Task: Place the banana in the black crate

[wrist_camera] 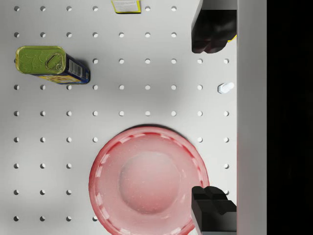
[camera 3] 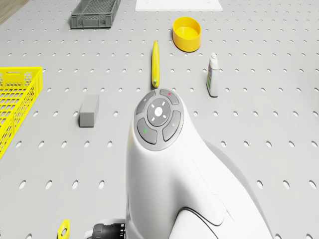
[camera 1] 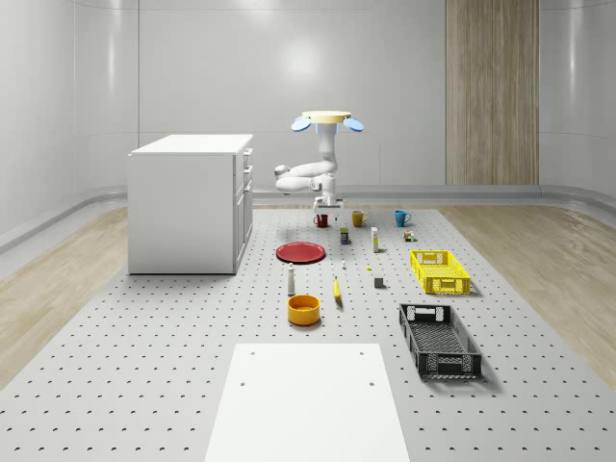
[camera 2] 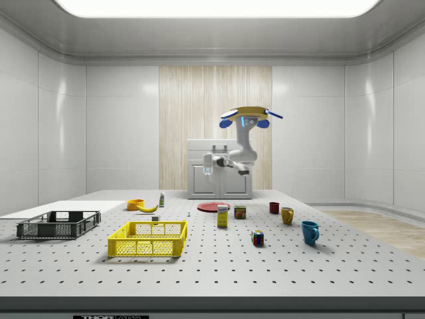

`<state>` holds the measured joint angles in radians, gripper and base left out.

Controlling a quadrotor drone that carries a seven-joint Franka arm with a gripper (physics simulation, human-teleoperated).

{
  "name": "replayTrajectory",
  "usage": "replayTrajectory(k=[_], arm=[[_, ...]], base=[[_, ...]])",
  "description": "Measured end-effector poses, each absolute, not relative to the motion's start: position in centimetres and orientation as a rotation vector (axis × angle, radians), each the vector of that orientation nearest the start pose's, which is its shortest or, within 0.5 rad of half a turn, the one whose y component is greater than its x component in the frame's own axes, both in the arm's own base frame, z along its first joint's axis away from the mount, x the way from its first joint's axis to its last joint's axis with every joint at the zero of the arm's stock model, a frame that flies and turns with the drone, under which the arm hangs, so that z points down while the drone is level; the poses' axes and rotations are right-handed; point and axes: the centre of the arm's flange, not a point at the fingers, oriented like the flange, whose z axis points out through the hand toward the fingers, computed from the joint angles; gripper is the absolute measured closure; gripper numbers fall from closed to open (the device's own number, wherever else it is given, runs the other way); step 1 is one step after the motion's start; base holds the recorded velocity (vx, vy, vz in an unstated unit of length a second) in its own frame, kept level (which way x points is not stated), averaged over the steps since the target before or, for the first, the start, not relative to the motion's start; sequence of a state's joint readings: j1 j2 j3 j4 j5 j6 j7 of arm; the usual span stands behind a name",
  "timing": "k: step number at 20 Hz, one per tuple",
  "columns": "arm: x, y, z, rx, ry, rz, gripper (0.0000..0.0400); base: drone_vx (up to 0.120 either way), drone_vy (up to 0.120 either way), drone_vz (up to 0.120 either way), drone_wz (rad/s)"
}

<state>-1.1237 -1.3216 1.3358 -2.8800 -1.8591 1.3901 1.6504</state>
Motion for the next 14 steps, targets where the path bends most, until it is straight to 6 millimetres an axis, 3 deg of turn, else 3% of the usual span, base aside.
replayTrajectory(k=[14], arm=[[30.68,-0.01,49.07,0.001,-0.002,0.785,0.0000]], base=[[0.120,0.000,0.000,0.000]])
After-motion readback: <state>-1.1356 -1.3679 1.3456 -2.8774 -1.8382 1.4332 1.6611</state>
